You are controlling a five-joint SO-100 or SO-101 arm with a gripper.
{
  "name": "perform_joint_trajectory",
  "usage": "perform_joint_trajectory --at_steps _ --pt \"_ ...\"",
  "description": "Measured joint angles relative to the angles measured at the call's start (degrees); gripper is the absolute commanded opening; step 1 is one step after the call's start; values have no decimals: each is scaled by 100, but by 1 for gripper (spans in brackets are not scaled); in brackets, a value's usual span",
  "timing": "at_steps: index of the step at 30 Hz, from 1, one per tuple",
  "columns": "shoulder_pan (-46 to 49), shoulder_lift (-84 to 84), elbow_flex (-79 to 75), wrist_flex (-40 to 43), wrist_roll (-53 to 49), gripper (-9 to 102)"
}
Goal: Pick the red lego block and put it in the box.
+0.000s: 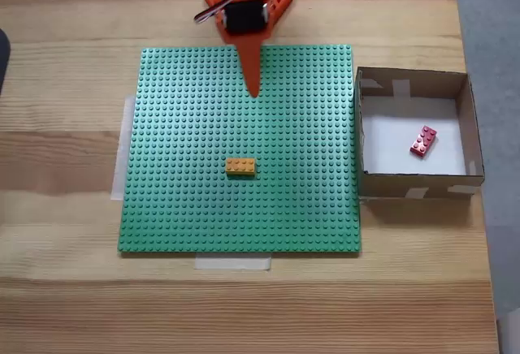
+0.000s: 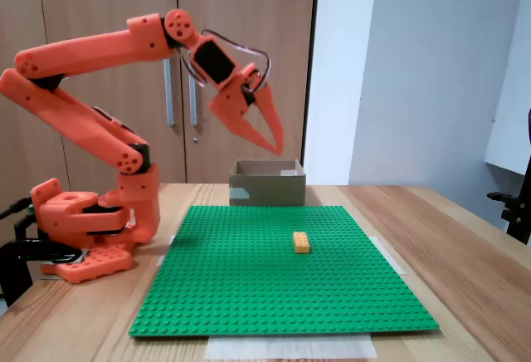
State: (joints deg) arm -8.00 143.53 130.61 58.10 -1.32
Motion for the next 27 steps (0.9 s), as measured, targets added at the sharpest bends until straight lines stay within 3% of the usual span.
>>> perform_joint_trajectory --at_steps 11,27 --pt "536 1591 2197 -659 88 -1" --pt "721 4034 4430 -176 -18 -1"
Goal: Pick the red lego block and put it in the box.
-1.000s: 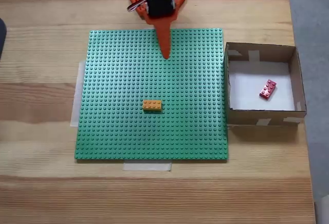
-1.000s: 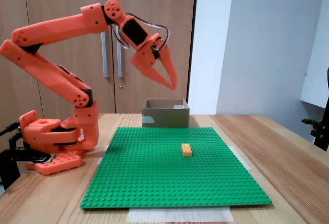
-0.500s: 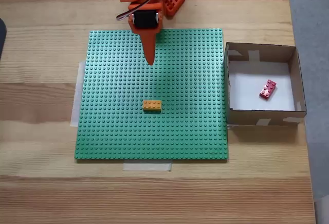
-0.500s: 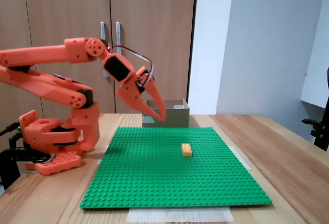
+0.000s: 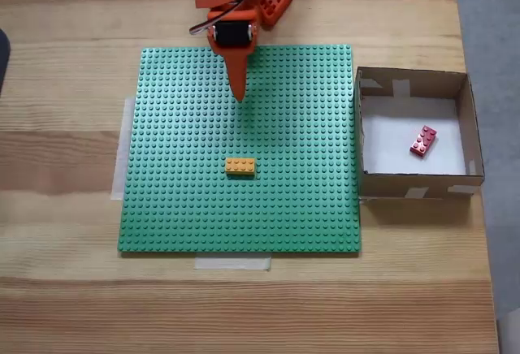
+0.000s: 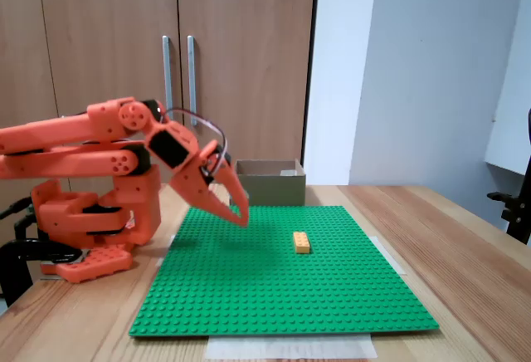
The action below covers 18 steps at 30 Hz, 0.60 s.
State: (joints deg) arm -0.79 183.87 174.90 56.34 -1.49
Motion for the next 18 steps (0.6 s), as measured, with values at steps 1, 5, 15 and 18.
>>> perform_joint_trajectory --at_steps 1,5,15,18 --pt "26 26 35 18 -18 -1" --pt "35 176 167 26 -44 -1" --pt "88 255 334 0 -193 -1" --pt "88 360 360 0 -229 -1"
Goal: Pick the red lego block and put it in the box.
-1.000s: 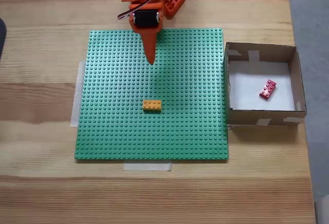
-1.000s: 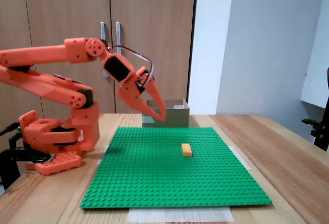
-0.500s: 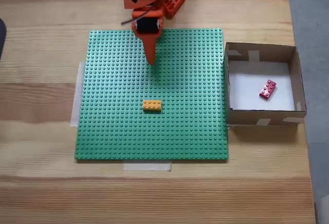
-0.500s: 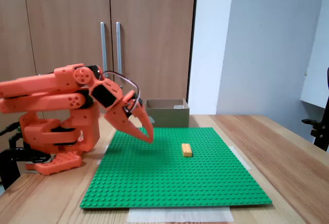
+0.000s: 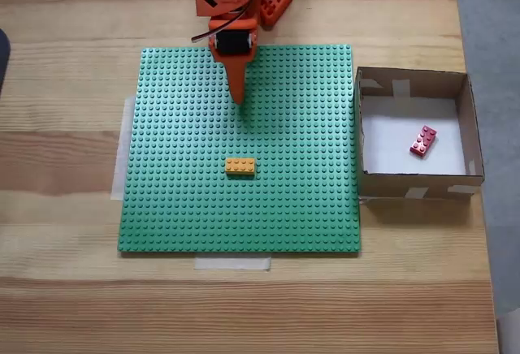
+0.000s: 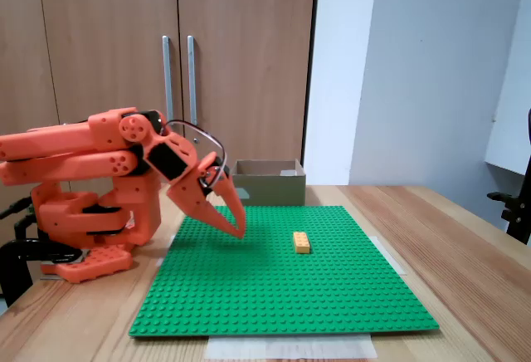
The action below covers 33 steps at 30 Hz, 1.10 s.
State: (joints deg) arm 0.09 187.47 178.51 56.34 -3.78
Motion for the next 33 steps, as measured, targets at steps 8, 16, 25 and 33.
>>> perform_joint_trajectory --at_steps 8,16,25,33 --pt "0 -88 35 0 -53 -1" --pt "9 -88 62 0 -62 -1" --pt "9 -88 62 0 -88 -1" --pt "9 -88 62 0 -88 -1"
